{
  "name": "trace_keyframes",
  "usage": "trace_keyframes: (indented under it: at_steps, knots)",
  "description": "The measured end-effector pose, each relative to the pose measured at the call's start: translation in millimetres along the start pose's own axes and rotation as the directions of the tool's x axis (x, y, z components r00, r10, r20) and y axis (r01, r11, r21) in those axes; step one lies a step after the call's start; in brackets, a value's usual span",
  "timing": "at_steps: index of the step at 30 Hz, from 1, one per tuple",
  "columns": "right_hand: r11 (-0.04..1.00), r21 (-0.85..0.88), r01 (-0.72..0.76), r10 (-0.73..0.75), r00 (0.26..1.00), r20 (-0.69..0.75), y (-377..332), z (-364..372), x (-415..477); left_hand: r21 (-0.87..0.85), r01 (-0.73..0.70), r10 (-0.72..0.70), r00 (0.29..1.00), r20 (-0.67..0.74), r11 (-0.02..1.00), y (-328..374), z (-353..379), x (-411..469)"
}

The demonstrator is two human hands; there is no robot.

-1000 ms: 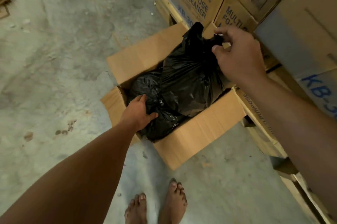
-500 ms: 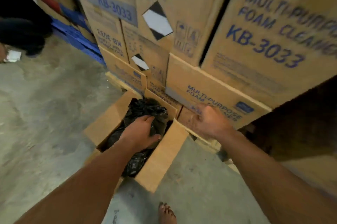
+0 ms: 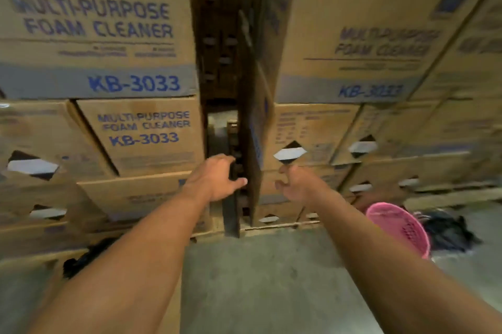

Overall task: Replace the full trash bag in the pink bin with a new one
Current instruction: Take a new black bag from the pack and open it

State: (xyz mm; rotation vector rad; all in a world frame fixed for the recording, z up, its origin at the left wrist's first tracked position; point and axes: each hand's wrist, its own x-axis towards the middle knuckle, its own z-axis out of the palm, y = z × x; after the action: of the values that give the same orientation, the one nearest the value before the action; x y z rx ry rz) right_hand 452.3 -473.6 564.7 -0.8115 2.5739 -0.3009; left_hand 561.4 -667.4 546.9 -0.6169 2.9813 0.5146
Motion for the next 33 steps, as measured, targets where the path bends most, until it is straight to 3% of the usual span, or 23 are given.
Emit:
trace_keyframes:
  at_steps: [7, 17, 24, 33]
  knots:
    - [0.970, 0.076, -0.231, 0.242, 0.943, -0.226, 174, -91, -93, 0.073, -0.346, 0.341, 0.937, 0.072, 0.935, 219, 1, 41]
    - [0.838, 0.152, -0.524, 0.544, 0.780, -0.309, 442, -171, -247, 0.117, -0.648, 0.631, 0.760, 0.153, 0.752, 548, 73, 41]
    - [0.751, 0.218, -0.623, 0.659, 0.687, -0.307, 589, -210, -295, 0.093, -0.741, 0.714, 0.667, 0.211, 0.665, 712, 127, 47]
    - [0.747, 0.218, -0.628, 0.664, 0.680, -0.313, 765, -263, -264, 0.074, -0.757, 0.727, 0.647, 0.232, 0.650, 881, 199, 138]
